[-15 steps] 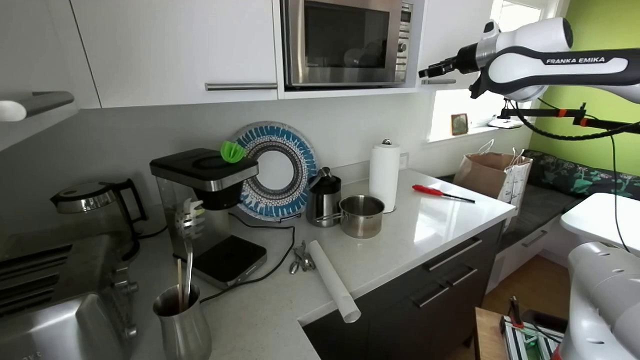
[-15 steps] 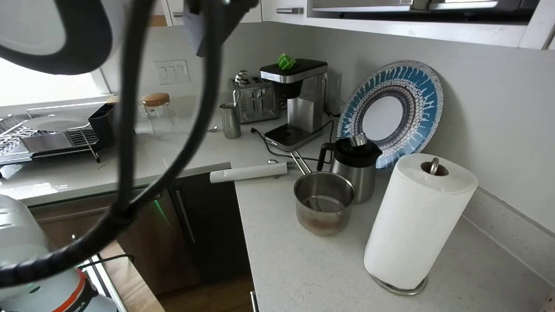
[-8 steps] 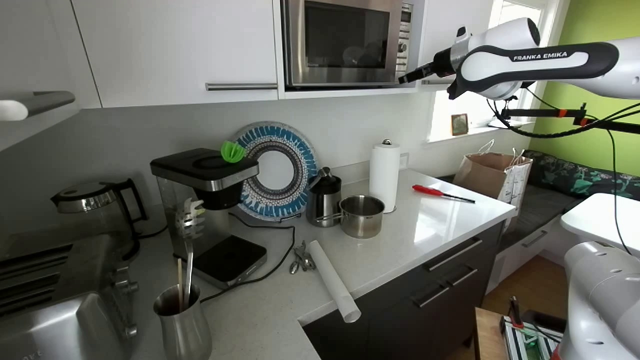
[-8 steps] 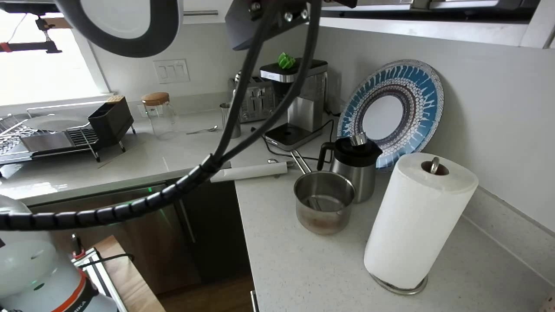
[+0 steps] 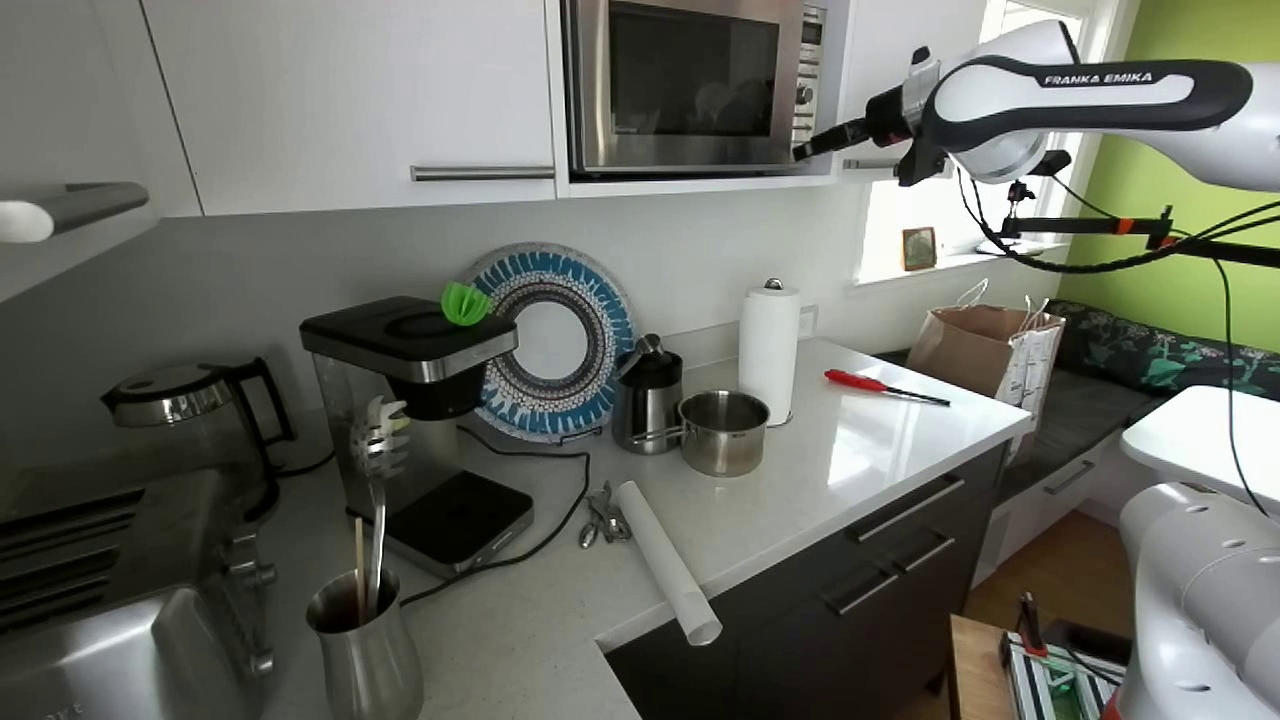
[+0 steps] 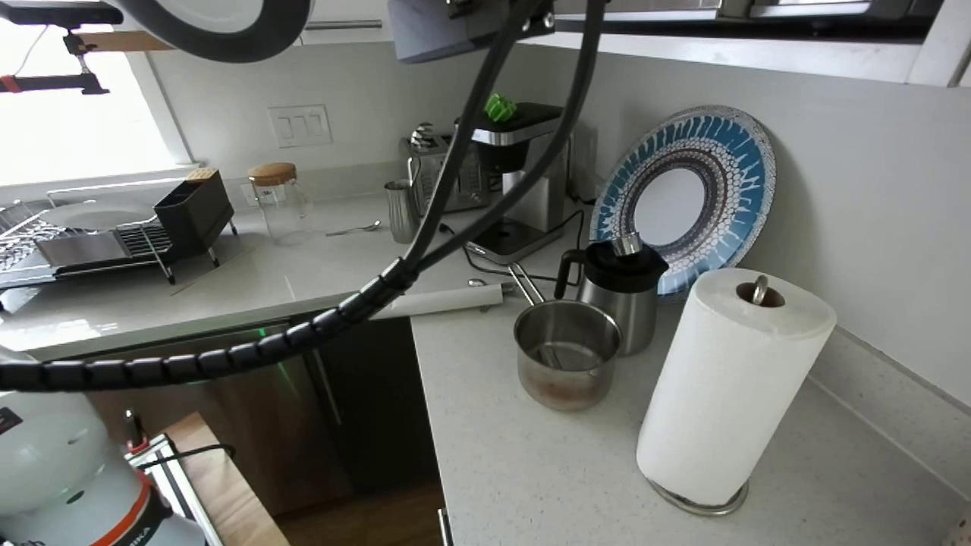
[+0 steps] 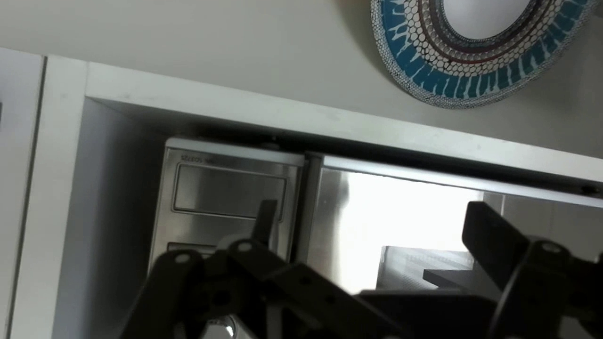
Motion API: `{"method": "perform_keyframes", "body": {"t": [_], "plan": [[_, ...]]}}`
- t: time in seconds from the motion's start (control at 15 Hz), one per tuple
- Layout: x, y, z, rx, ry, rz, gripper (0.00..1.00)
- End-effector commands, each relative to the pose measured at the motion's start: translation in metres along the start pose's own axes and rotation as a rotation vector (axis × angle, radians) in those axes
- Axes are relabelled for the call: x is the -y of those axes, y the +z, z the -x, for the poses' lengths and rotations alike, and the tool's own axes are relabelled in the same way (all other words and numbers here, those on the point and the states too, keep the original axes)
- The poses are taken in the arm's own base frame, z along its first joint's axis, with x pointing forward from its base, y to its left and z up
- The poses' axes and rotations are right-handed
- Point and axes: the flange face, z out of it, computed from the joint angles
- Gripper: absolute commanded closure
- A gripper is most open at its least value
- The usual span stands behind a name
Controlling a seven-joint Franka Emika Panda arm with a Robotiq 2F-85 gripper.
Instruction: Open the microwave door
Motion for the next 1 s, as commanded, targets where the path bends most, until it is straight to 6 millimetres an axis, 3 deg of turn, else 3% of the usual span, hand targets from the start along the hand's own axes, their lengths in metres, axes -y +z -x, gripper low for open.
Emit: {"method": "perform_keyframes", "body": {"t": [0.0,0.67,0.8,0.93], "plan": [[-0.008,0.008,-0.002,-0.001,0.001,-0.014,0.0],[0.006,0.052,-0.019,0.026,-0.03,-0.035,0.0],[0.011,0.05,-0.017,0.033,-0.061,-0.057,0.0],[0.01,0.034,-0.013,0.037,-0.111,-0.066,0.0]]}}
